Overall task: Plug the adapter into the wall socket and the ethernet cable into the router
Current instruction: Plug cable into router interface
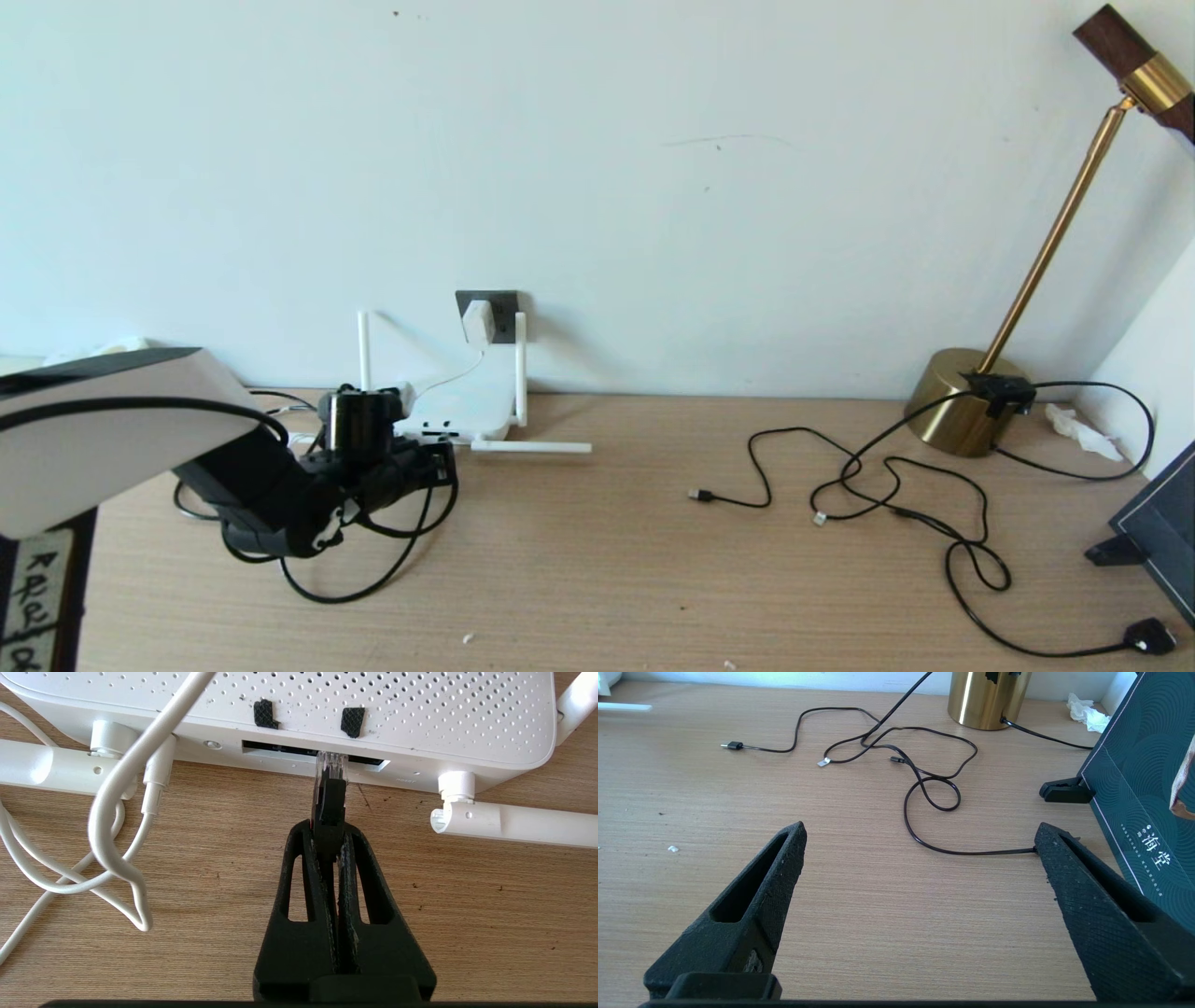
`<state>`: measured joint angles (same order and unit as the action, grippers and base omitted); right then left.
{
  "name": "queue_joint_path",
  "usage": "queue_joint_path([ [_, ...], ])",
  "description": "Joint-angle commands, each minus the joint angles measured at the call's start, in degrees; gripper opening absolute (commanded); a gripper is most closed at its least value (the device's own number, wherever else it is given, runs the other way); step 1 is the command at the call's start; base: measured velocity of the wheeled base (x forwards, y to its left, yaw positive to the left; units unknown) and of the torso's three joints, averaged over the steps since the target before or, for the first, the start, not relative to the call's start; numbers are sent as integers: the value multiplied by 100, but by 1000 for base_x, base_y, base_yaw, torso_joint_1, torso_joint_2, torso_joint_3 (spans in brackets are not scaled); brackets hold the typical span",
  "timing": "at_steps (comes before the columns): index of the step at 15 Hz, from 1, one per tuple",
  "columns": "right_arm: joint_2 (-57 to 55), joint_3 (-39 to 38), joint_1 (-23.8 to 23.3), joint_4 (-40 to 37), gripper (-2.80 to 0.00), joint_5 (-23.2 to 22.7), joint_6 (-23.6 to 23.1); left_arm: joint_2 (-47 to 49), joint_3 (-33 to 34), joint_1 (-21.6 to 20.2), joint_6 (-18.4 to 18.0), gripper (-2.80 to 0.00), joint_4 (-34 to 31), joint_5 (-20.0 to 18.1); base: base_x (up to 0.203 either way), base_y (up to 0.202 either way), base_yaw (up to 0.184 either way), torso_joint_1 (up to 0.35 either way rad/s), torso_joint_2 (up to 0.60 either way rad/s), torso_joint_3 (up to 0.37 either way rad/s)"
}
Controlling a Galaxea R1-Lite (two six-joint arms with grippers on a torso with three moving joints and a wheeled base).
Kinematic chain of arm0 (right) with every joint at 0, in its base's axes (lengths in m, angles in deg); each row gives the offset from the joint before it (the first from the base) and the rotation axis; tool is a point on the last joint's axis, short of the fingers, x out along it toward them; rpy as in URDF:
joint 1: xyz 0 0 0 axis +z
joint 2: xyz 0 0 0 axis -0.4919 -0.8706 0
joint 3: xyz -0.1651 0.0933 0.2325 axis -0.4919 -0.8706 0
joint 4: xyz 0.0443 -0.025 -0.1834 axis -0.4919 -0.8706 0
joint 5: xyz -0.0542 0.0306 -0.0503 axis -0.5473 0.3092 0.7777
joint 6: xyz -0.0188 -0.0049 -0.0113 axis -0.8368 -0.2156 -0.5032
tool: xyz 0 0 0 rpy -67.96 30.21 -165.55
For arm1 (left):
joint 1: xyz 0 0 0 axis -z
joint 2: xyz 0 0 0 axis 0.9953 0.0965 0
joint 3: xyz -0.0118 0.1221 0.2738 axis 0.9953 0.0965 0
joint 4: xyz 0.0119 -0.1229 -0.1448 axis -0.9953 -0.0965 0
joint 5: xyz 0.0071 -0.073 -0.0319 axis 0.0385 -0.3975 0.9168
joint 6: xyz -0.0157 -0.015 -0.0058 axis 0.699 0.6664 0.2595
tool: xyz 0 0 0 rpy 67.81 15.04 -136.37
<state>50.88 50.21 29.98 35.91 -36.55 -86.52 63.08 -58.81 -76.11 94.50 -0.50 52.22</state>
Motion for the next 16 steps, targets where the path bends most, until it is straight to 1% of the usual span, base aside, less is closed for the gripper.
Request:
queue_joint_path([
  [1,-7,-6,2,-3,0,0,-2,0,-25,0,6,-280,36,6,0,0,0,0,0,0],
  [8,-7,0,2,-3,0,0,-7,-68,-7,0,6,-280,36,6,0,0,0,0,0,0],
  [16,-7,-6,2,-3,0,0,-2,-210,193,0,-64,-280,53,6,0,0,0,0,0,0],
])
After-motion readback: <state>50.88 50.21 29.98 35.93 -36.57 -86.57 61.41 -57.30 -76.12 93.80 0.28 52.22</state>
